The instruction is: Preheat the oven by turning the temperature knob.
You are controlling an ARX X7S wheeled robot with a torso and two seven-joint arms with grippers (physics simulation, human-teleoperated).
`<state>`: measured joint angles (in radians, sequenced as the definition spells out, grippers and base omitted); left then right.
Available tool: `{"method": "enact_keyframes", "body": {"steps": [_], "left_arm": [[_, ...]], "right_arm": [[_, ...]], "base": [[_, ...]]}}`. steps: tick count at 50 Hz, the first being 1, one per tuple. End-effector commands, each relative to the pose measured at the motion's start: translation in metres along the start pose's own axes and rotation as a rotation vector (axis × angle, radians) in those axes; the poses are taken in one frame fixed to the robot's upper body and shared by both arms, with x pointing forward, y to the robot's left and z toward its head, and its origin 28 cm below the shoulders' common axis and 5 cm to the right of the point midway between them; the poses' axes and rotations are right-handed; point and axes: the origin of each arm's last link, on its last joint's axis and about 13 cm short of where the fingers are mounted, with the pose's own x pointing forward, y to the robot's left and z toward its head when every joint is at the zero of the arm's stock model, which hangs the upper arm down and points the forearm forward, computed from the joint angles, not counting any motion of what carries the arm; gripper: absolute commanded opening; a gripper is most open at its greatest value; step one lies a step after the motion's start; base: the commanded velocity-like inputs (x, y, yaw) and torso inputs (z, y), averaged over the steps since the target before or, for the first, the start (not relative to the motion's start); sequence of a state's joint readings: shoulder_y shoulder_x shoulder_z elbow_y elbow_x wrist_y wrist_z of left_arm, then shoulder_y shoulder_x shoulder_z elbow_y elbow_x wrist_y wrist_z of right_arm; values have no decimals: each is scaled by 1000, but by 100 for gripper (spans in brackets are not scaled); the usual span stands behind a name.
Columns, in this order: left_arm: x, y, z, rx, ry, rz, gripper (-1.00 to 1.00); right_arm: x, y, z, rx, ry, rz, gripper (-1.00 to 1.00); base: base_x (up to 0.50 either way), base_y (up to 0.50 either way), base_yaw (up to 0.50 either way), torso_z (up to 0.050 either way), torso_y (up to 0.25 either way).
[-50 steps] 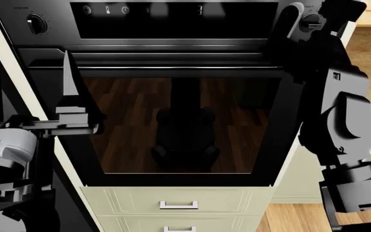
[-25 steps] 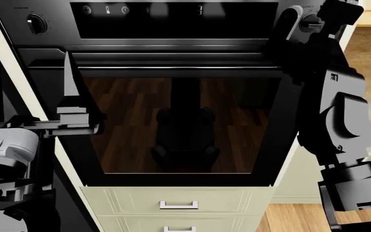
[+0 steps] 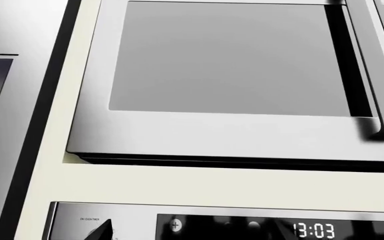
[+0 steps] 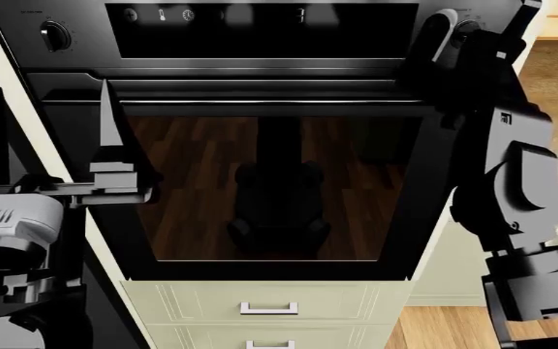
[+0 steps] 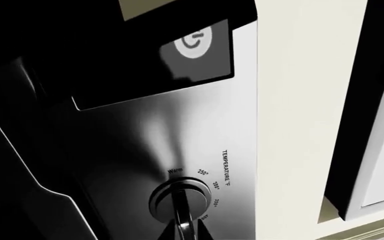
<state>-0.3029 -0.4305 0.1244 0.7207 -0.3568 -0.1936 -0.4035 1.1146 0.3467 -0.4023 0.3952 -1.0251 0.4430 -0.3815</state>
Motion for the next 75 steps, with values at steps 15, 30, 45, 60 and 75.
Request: {"method": "enact_keyframes", "body": {"steps": [15,30,45,60,75], "left_arm": [[0,0,-1,0,2,-1,100],[0,0,0,2,1,-2,100],[0,0,-3,1,6,-1,100],[0,0,-3,-1,8,0,100],[0,0,-2,1,6,0,100]], "right_arm": [[0,2,4,9,-23,8,-100],[-1,3,3,71,-13,7,-100],[0,7,2,136,-7,13,-100],[-1,4,3,184,-9,13,-100],[-2,6,3,274,-10,18,-100]], "base": [[0,0,0,0,0],[0,0,0,0,0],[1,0,0,0,0],[1,0,1,0,0],[-1,0,0,0,0]]}}
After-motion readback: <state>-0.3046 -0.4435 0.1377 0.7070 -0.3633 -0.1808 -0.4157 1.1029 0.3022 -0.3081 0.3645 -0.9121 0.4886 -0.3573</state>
